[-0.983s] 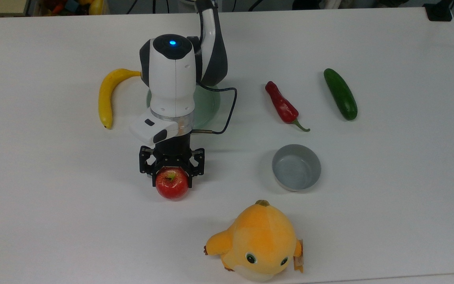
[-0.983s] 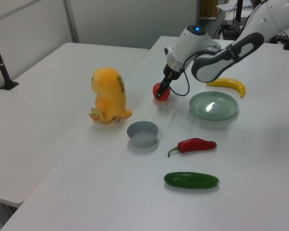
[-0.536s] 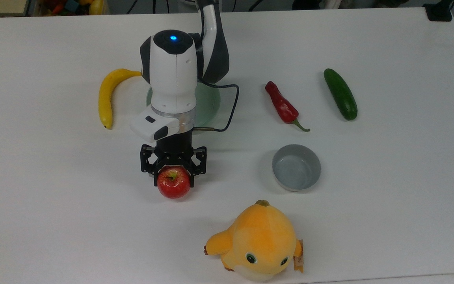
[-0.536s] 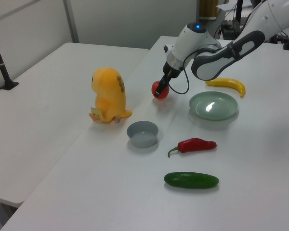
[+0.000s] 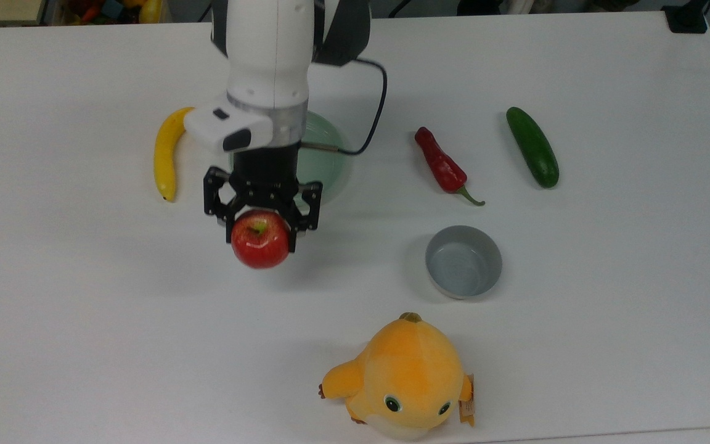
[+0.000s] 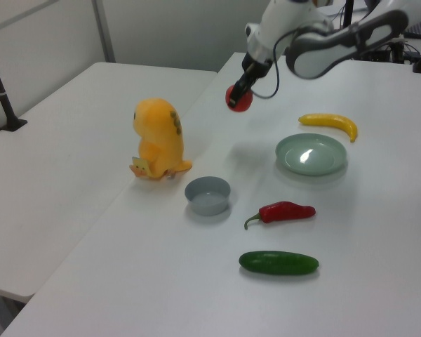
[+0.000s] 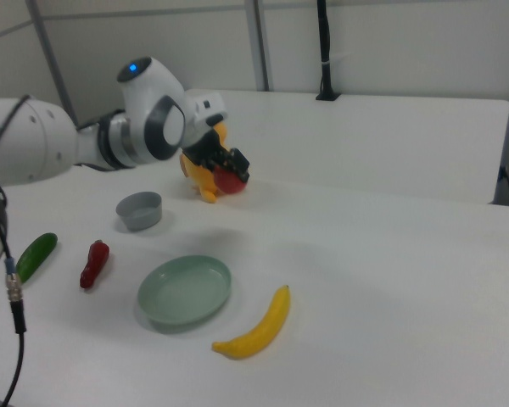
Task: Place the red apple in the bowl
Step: 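Lift the red apple up off the table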
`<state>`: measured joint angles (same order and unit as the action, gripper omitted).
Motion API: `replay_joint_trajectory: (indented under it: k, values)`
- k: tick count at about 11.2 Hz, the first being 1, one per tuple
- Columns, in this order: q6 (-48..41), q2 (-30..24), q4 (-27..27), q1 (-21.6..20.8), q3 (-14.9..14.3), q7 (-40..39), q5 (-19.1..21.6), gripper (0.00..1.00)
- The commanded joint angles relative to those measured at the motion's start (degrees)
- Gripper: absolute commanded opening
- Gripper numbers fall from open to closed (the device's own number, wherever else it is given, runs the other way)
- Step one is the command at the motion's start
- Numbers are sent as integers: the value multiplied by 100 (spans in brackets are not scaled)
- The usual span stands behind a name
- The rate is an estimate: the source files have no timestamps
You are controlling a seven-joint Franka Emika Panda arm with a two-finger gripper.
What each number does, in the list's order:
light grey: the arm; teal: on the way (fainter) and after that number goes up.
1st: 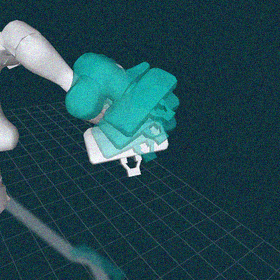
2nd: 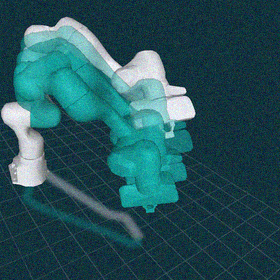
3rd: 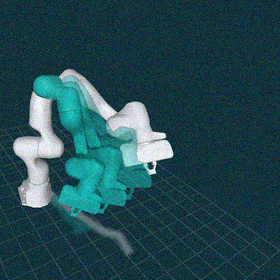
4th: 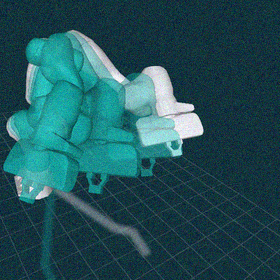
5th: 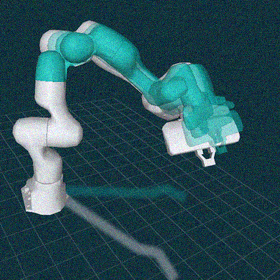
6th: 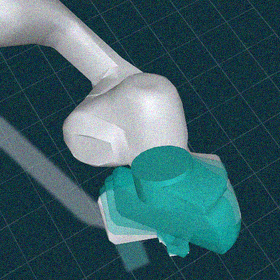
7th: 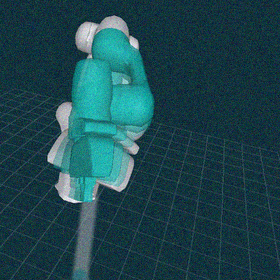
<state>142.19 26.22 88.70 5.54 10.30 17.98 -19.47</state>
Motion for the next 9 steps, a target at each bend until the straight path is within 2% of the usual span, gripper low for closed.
replay_joint_trajectory:
  k: [1, 3, 5, 9]
  values:
    - [-882, -933, 393, -35, 24, 110, 547, 14]
    - [-1508, -1232, 437, -166, 24, -118, 794, 14]
    - [-1528, -1444, 621, -403, 7, -198, 918, 14]
    - [-1458, -1304, 631, -948, 7, -154, 918, 14]
